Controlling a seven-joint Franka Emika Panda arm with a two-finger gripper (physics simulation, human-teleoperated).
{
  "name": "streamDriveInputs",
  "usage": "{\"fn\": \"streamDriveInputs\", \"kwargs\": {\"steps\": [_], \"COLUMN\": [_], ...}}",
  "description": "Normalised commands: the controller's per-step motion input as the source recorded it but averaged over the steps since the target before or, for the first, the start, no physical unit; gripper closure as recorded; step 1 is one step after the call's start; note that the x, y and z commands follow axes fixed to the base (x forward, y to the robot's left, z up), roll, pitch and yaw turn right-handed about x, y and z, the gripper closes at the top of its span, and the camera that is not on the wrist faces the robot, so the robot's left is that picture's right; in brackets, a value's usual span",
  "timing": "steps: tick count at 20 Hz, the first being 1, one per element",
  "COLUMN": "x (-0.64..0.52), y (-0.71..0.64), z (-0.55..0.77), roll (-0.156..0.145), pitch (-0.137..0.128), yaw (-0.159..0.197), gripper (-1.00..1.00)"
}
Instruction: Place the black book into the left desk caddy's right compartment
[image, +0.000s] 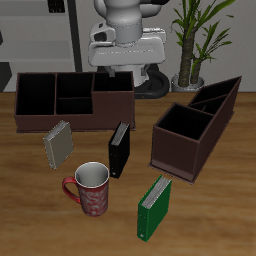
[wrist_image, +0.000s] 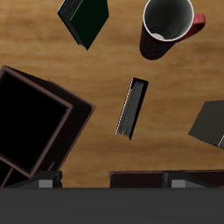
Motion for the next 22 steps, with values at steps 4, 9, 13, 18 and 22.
{"fn": "streamDriveInputs", "kwargs": {"steps": [4, 9, 13, 18, 22], "x": [0.04, 0.16, 0.11, 0.16, 0.19], "y": [-0.11, -0.33, -0.19, -0.22, -0.21], "z": [0.06, 0.05, -0.04, -0.20, -0.22], "roll": [-0.029, -0.053, -0.019, -0.004, 0.005], "pitch": [-0.026, -0.022, -0.028, -0.010, -0.010], "yaw": [0.030, -0.011, -0.017, -0.028, -0.033], "gripper": [-1.00, -1.00, -1.00, -1.00, -1.00]}}
